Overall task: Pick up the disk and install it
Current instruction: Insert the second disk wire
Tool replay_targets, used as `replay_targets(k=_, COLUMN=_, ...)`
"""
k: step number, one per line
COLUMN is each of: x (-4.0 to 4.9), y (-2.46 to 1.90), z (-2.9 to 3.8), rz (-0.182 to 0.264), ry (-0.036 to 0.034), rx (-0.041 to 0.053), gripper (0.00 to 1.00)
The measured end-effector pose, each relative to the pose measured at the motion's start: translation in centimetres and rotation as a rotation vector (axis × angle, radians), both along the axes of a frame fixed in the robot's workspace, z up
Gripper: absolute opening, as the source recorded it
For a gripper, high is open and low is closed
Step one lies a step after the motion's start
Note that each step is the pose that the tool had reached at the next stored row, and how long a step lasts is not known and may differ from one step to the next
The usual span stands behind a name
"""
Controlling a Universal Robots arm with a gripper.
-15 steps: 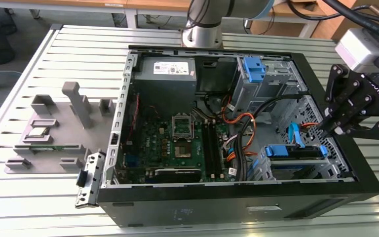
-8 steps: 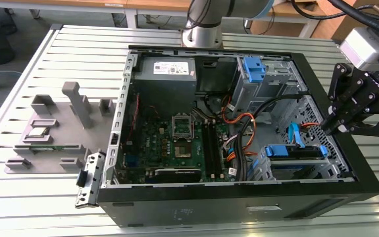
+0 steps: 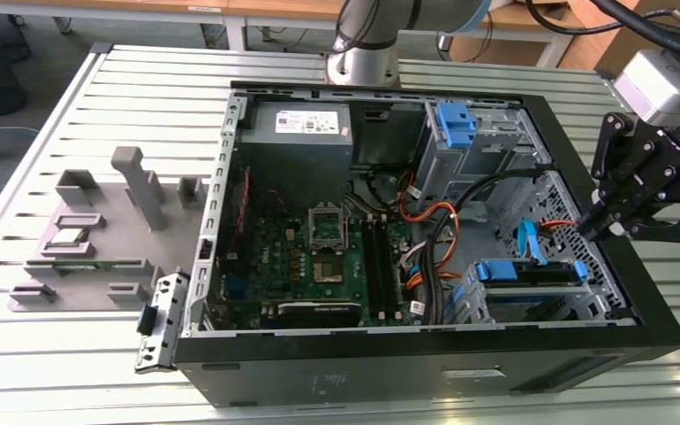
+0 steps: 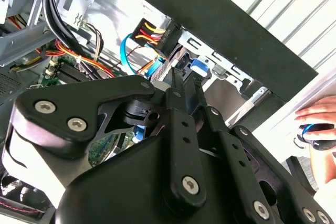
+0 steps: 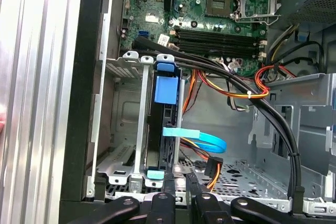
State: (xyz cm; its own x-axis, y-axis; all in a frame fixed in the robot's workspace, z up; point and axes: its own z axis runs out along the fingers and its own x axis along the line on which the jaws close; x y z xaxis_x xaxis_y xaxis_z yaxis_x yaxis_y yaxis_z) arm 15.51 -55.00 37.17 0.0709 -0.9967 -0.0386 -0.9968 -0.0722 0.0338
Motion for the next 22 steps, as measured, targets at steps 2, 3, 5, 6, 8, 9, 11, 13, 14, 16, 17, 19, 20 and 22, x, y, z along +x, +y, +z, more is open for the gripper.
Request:
replay_targets(k=2, x=0.0, y=0.01, z=0.0, rz=0.0, ry=0.0, rx=0.0, gripper=0.23)
replay_targets(k=3, x=0.01, y=0.01, z=0.0, rz=0.0, ry=0.0, rx=-0.0001, gripper=0.23)
replay_targets(k=5, x=0.06, y=0.03, z=-0.03, rz=0.0, ry=0.0, rx=0.0001, gripper=0.23)
replay_targets(k=6, x=0.1, y=0.06, z=-0.06, rz=0.0, ry=0.0001, rx=0.0002, gripper=0.23)
replay_targets(k=8, x=0.17, y=0.11, z=-0.11, rz=0.0, ry=0.0, rx=0.0, gripper=0.23)
replay_targets(k=9, x=0.21, y=0.15, z=-0.15, rz=0.0, ry=0.0, rx=0.0, gripper=0.23)
replay_targets(k=11, x=0.33, y=0.22, z=-0.24, rz=0.0, ry=0.0001, rx=0.0001, gripper=0.23)
replay_targets(k=13, x=0.55, y=0.36, z=-0.34, rz=0.0, ry=0.0002, rx=-0.0002, gripper=0.23)
replay_targets(k=14, x=0.67, y=0.43, z=-0.41, rz=0.0, ry=0.0003, rx=-0.0001, gripper=0.23)
replay_targets(k=16, x=0.89, y=0.59, z=-0.53, rz=0.0, ry=0.0006, rx=-0.0001, gripper=0.23)
replay_targets(k=17, x=0.98, y=0.68, z=-0.6, rz=0.0, ry=0.0007, rx=-0.0002, gripper=0.23)
replay_targets(k=19, x=1.11, y=0.89, z=-0.76, rz=0.0, ry=0.0007, rx=0.0, gripper=0.23)
replay_targets(k=20, x=1.17, y=1.03, z=-0.84, rz=0.0, ry=0.0007, rx=0.0, gripper=0.23)
replay_targets(k=22, x=1.21, y=1.32, z=-0.94, rz=0.0, ry=0.0007, rx=0.0001, gripper=0.23)
